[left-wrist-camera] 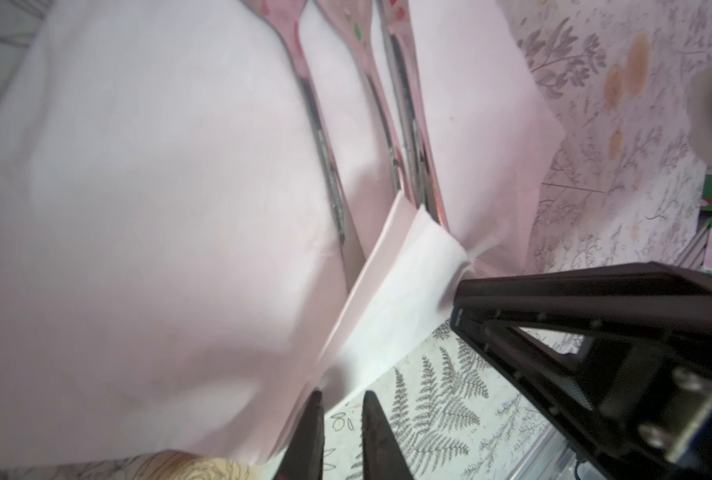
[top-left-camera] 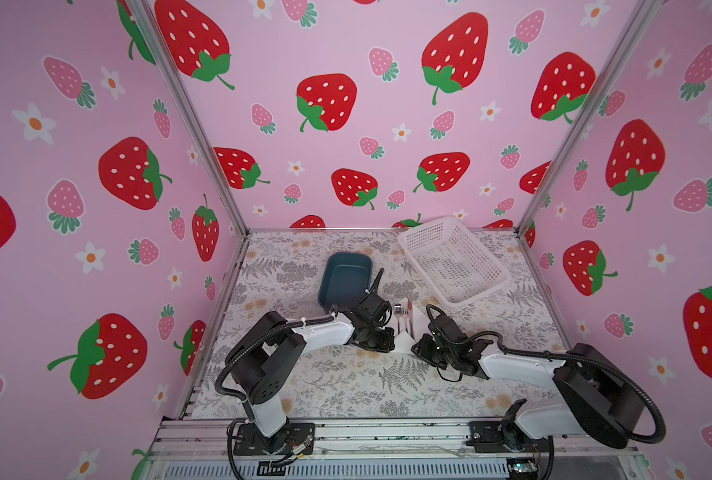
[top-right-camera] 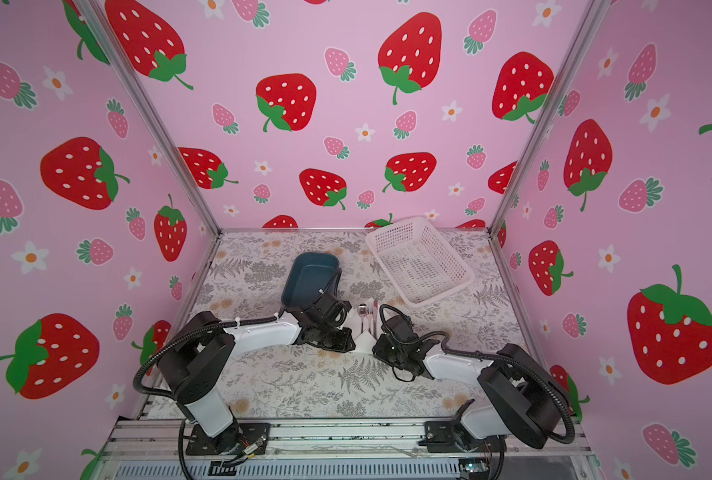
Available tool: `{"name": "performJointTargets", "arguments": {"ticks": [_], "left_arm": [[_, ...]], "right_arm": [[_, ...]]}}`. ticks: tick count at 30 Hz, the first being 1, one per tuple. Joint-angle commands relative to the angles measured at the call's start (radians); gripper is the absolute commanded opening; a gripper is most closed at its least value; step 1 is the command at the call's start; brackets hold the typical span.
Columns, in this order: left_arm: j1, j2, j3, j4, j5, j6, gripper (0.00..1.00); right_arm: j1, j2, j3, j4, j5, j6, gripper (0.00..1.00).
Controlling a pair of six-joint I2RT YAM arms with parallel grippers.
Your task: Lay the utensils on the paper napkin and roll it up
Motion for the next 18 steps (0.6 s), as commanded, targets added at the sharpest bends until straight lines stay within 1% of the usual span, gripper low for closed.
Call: {"name": "performJointTargets", "arguments": {"ticks": [1, 9, 14, 18], "left_arm": [[-0.001, 0.031, -0.021, -0.016, -0.022, -0.017, 0.19], [0.000, 0.034, -0.035, -0.025, -0.032, -0.009, 0.18], [0.000, 0.033, -0.024, -0.036, -0.035, -0.003, 0.18], [0.000, 0.037, -0.021, -0.036, -0.033, -0.003, 0.18]], "right_arm": [[-0.006, 0.010, -0.003, -0.068, 0.015, 0.010, 0.24], [-0.018, -0.029, 0.032, -0.087, 0.019, -0.019, 0.27], [-0.055, -0.047, 0.027, -0.115, 0.019, -0.034, 0.28], [-0.063, -0.050, 0.014, -0.143, 0.024, -0.031, 0.27]]}}
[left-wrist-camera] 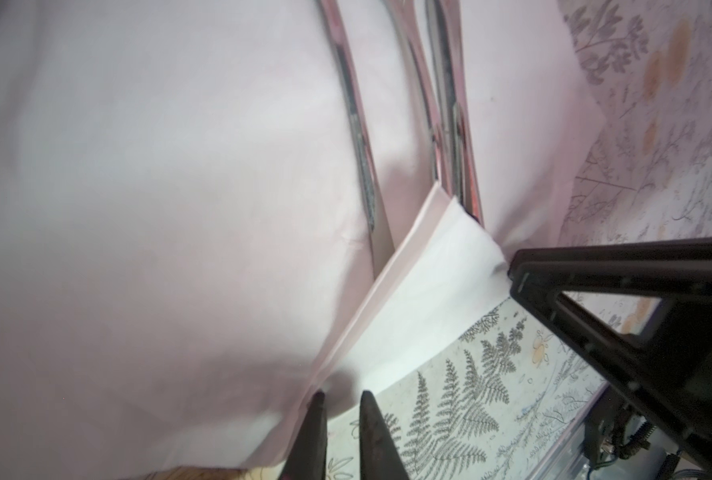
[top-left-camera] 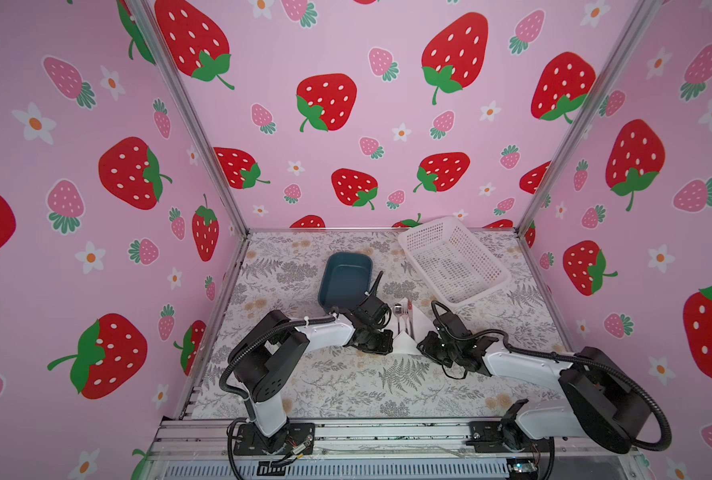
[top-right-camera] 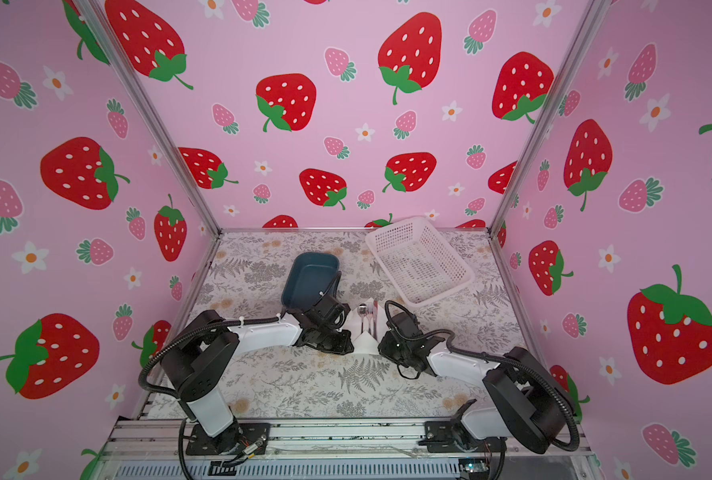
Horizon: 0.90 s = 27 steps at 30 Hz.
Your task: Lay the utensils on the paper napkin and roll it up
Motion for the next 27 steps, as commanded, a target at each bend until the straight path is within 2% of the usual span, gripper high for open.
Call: {"name": "performJointTargets", "arguments": {"ticks": [1, 8, 16, 20, 27], "left_arm": [[-0.002, 0.022, -0.006, -0.049, -0.030, 0.003, 0.18], [-0.002, 0.008, 0.005, -0.049, -0.003, 0.014, 0.18], [-0.002, 0.010, 0.023, -0.069, -0.015, 0.023, 0.18], [-0.002, 0.015, 0.021, -0.069, -0.016, 0.025, 0.18], [-0.002, 0.027, 0.034, -0.068, -0.008, 0.023, 0.18]], "right_arm": [[-0.006, -0.015, -0.002, -0.060, 0.019, -0.002, 0.27], [-0.007, -0.025, -0.025, -0.053, 0.012, 0.005, 0.27], [-0.009, -0.109, 0.021, -0.048, 0.032, -0.066, 0.31], [-0.007, -0.131, -0.001, 0.050, -0.055, -0.095, 0.32], [-0.004, -0.066, -0.003, 0.085, -0.130, -0.110, 0.24]]}}
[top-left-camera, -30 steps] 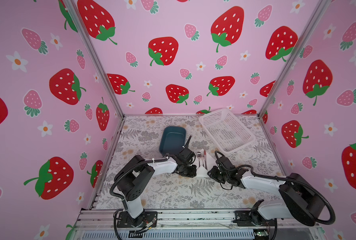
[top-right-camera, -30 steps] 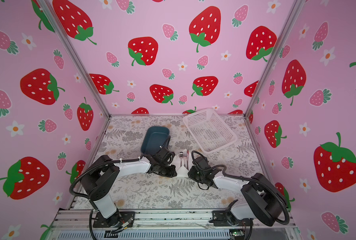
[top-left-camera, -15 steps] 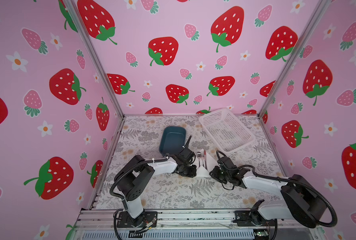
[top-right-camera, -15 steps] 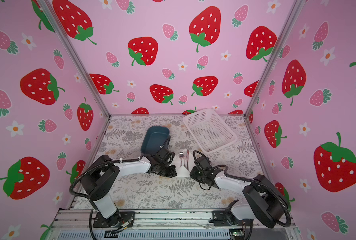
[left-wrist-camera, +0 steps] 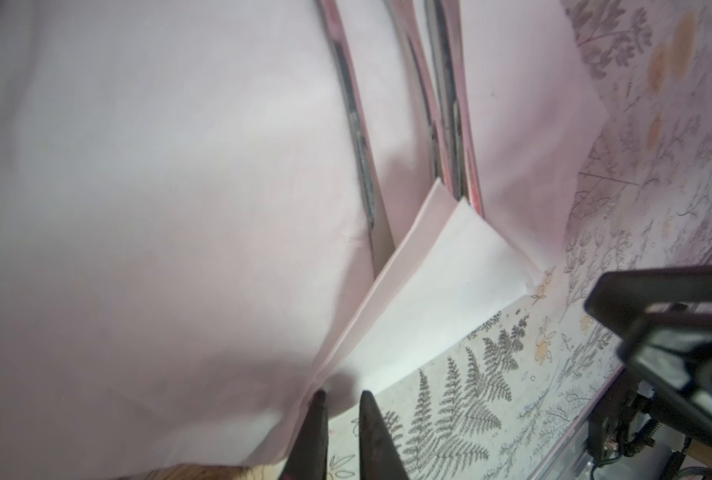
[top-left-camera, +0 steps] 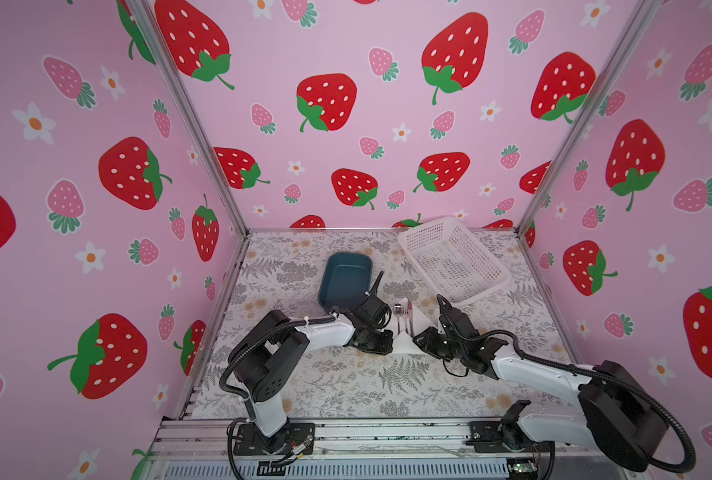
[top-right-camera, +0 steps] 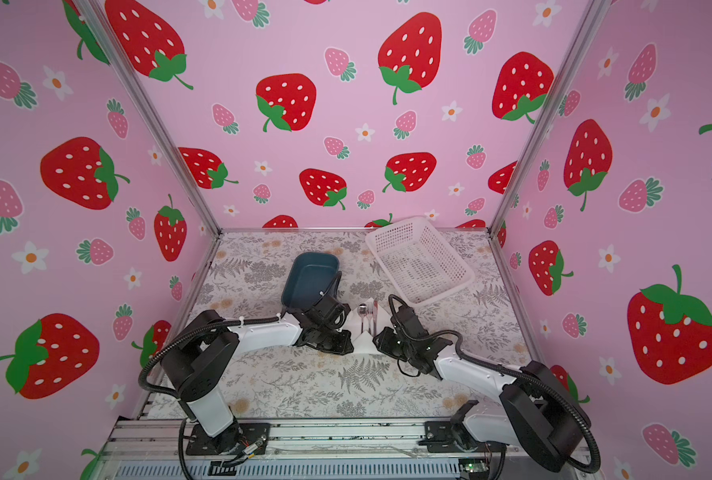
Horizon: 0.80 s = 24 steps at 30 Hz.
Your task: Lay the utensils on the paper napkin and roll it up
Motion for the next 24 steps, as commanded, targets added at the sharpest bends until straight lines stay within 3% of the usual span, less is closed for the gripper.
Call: {"name": "performJointTargets", "arguments": {"ticks": [1, 12, 24], "left_arm": [[-0.002, 0.029, 0.032, -0.053, -0.008, 0.012, 0.18], [-0.002, 0.024, 0.056, -0.080, -0.005, 0.025, 0.18], [-0.014, -0.094, 0.110, -0.040, 0.092, -0.023, 0.19]], "right_arm": [[-0.001, 0.030, 0.004, 0.011, -0.031, -0.018, 0.23], [-0.001, 0.098, -0.004, -0.072, 0.056, 0.012, 0.20], [-0.001, 0.107, -0.010, -0.092, 0.070, 0.032, 0.20]]}}
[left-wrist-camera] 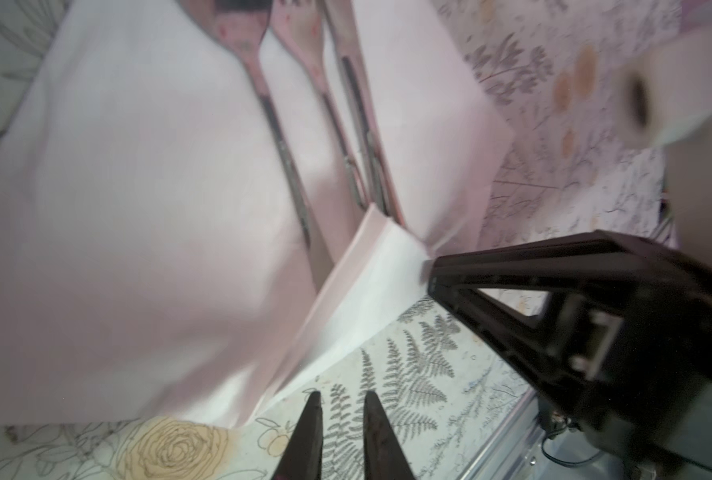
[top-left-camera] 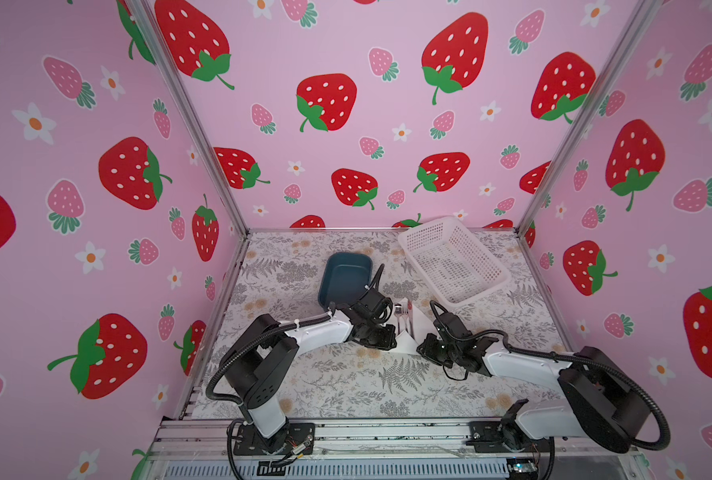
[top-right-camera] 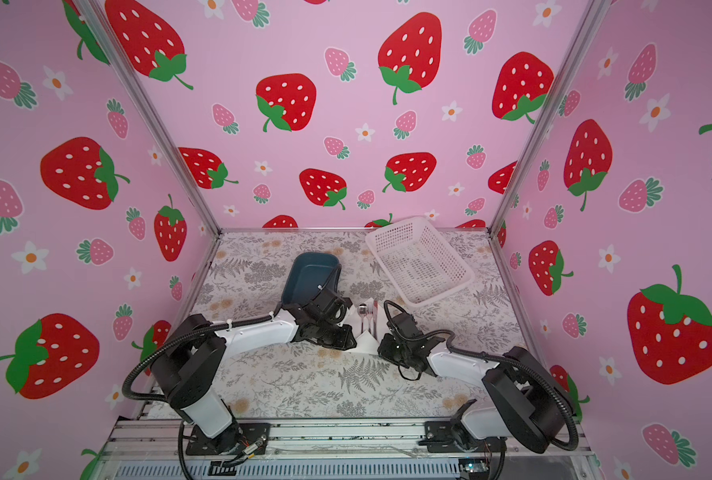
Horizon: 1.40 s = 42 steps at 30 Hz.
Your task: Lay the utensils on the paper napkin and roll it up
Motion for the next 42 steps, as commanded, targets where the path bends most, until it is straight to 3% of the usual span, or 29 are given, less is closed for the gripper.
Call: {"name": "performJointTargets", "arguments": {"ticks": [1, 10, 26, 42], "left_arm": [[-0.014, -0.015, 0.056, 0.019, 0.063, -0.033, 0.18], [-0.072, 0.104, 0.132, 0.025, 0.118, -0.082, 0.00], [-0.087, 0.230, 0.230, -0.033, 0.036, -0.099, 0.00], [-0.089, 0.270, 0.246, -0.046, 0.027, -0.086, 0.00]], "right_arm": [[-0.001, 0.013, -0.007, -0.034, 0.024, 0.017, 0.20], [-0.002, 0.013, -0.009, -0.038, 0.022, 0.026, 0.20], [-0.002, 0.008, -0.012, -0.037, 0.017, 0.030, 0.19], [-0.002, 0.012, -0.008, -0.024, 0.003, 0.028, 0.20]]}}
